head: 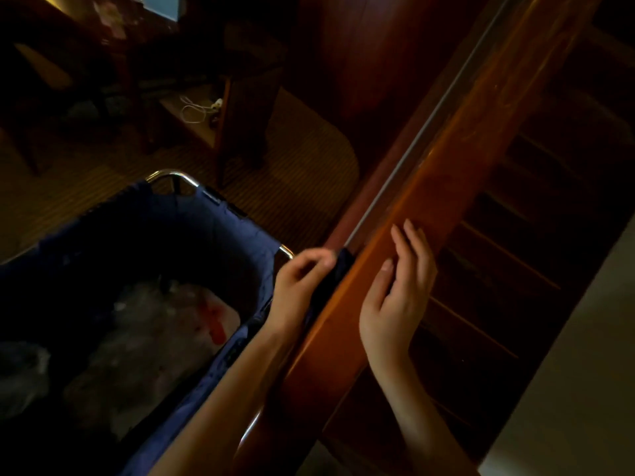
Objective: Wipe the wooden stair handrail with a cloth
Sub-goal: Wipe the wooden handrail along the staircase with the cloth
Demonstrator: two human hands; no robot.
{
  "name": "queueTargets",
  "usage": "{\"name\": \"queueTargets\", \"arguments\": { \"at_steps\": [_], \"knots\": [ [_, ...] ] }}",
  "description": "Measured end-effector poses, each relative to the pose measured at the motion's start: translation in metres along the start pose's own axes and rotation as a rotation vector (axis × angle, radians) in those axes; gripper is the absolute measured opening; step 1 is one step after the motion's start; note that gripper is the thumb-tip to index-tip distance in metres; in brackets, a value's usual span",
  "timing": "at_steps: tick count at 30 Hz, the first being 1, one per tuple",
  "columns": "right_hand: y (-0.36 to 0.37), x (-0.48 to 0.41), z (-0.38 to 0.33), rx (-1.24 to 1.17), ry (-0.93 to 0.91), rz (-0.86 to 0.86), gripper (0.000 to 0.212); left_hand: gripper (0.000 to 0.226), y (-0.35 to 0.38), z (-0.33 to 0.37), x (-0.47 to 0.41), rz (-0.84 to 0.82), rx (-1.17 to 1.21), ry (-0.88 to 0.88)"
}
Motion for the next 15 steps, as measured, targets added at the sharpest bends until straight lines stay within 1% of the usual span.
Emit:
{"name": "queueTargets", "arguments": {
  "at_steps": [3,5,9,11,13,15],
  "knots": [
    [0.001,0.000,0.000,-0.017,-0.007,0.006,0.036,0.010,-0.031,-0.002,0.049,-0.030,-0.056,0.042],
    [0.001,0.000,0.000,-0.015,-0.013,0.010,0.035,0.008,-0.039,0.001,0.068,-0.097,-0.102,0.101],
    [-0.001,0.001,0.001,-0.056,-0.012,-0.004,0.032,0.016,-0.029,0.003,0.074,-0.227,-0.377,0.275],
    [-0.002,0.001,0.002,-0.102,-0.018,-0.022,0.031,0.020,-0.023,0.003,0.075,-0.259,-0.457,0.308],
    [-0.003,0.001,0.002,-0.121,-0.039,-0.039,0.029,0.021,-0.021,0.000,0.080,-0.192,-0.554,0.375],
    [-0.003,0.001,0.003,-0.109,-0.048,-0.042,0.029,0.020,-0.019,-0.002,0.090,-0.054,-0.738,0.447]
  ]
}}
Point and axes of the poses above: each hand's wrist, its own x-axis away from the middle knuckle, its own y-axis out of the palm, z = x × y, the point moved 3 cm from there along -x, towards the middle knuckle, and after that the axes turned 4 degrees about y, right-handed, at the moved point
